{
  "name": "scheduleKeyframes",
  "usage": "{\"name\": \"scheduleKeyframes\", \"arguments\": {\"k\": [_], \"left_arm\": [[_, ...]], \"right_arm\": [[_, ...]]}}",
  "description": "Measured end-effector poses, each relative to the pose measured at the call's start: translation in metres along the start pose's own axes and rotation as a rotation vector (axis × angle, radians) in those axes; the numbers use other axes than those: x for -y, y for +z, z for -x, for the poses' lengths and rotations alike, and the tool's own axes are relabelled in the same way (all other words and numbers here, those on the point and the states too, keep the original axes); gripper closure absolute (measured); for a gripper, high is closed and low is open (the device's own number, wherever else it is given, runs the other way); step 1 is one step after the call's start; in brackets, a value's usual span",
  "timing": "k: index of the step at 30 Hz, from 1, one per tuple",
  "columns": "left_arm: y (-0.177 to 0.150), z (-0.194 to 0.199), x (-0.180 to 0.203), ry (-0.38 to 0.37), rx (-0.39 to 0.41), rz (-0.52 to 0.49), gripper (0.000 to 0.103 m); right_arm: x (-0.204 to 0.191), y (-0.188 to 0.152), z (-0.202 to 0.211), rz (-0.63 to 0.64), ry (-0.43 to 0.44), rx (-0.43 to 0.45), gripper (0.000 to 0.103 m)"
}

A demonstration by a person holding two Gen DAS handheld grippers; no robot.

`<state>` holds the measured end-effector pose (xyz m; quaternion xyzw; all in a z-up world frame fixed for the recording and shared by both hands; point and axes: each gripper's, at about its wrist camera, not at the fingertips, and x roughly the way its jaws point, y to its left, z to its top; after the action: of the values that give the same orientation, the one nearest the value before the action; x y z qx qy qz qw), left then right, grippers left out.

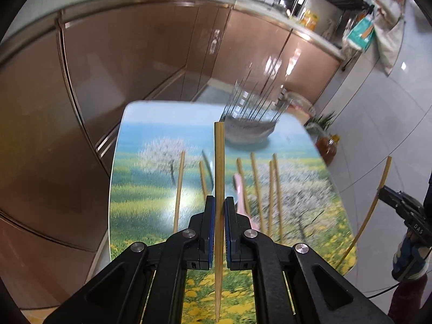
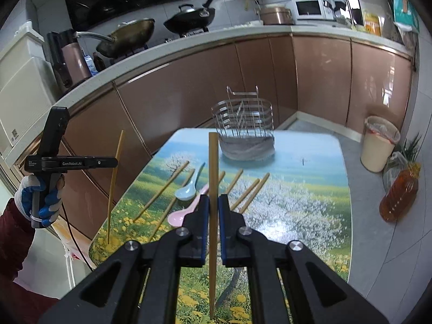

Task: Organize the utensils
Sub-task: 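Lift both held chopsticks upright and carry them over the wire holder, then open both tools to drop the chopsticks into the wire holder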

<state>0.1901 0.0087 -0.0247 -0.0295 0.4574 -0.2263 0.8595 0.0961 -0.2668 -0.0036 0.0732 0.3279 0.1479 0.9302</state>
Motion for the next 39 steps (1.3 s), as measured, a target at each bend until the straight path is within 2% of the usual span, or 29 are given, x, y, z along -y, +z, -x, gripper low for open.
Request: {"name": "scheduleKeyframes", "arguments": {"k": [5, 10, 17, 21, 24, 26, 28, 31, 33, 36, 39], "left_arm": [[0.035, 0.026, 0.018, -0.052, 0.098, -0.012, 0.097], [0.083, 0.032, 0.036, -0.110, 0.189, -0.019, 0.097], [0.172, 0.011, 0.057, -0.179, 0.337, -0.028, 0.097], [0.204, -0.011, 0.061, -0.189, 0.443, -0.030, 0.097], [0.216, -0.035, 0.067, -0.182, 0.523, -0.052, 0.097], [0.213, -0.055, 0.074, -0.149, 0.587, -0.097, 0.097], [0.206, -0.073, 0.077, -0.137, 0.614, -0.124, 0.097], [0.191, -0.105, 0.079, -0.075, 0.647, -0.157, 0.097], [0.185, -0.125, 0.076, -0.069, 0.639, -0.163, 0.097], [0.176, -0.145, 0.076, -0.016, 0.637, -0.187, 0.097], [0.168, -0.160, 0.073, 0.018, 0.614, -0.205, 0.097]], "right_arm": [[-0.011, 0.037, 0.011, 0.041, 0.017, 0.081, 0.097], [-0.019, 0.103, 0.009, 0.101, 0.044, 0.179, 0.097], [-0.009, 0.199, -0.018, 0.152, 0.067, 0.321, 0.097], [0.010, 0.231, -0.053, 0.153, 0.066, 0.390, 0.097], [0.025, 0.236, -0.082, 0.155, 0.063, 0.433, 0.097], [0.035, 0.233, -0.101, 0.160, 0.052, 0.456, 0.097], [0.047, 0.223, -0.121, 0.161, 0.040, 0.481, 0.097], [0.056, 0.201, -0.147, 0.169, -0.003, 0.498, 0.097], [0.060, 0.182, -0.167, 0.179, -0.032, 0.493, 0.097], [0.060, 0.158, -0.187, 0.208, -0.082, 0.482, 0.097], [0.062, 0.141, -0.204, 0.229, -0.117, 0.438, 0.096]]}}
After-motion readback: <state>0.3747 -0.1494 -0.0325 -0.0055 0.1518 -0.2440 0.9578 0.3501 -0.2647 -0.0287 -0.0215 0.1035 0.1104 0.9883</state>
